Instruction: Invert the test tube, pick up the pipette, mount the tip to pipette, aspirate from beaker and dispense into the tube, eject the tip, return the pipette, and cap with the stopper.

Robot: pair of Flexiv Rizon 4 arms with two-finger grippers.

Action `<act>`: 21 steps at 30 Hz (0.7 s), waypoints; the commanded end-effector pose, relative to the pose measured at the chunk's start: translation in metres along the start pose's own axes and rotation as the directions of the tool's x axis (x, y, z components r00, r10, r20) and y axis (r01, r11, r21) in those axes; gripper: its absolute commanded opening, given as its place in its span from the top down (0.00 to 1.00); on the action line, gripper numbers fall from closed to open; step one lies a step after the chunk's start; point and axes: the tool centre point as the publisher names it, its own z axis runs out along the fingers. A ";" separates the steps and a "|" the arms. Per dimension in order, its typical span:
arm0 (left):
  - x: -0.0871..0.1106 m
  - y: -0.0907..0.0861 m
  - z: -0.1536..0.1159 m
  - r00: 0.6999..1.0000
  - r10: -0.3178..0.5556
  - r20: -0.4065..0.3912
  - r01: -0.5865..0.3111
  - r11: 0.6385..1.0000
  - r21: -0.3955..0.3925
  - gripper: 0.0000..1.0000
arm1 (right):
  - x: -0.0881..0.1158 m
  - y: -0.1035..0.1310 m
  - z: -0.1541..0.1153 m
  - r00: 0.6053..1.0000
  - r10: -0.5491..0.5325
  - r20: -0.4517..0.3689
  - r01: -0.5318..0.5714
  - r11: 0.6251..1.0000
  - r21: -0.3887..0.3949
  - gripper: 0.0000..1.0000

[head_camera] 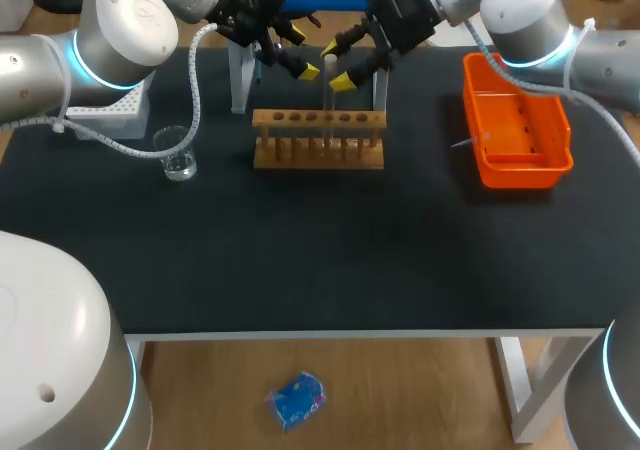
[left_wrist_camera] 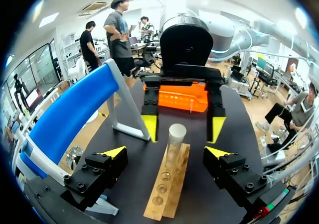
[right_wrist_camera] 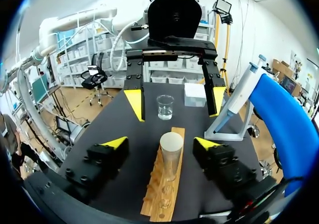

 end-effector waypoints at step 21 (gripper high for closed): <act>0.000 0.001 0.001 1.000 0.002 0.000 -0.002 1.000 0.005 0.00 | 0.014 0.041 -0.023 0.997 -0.074 0.026 0.079 0.951 -0.298 0.94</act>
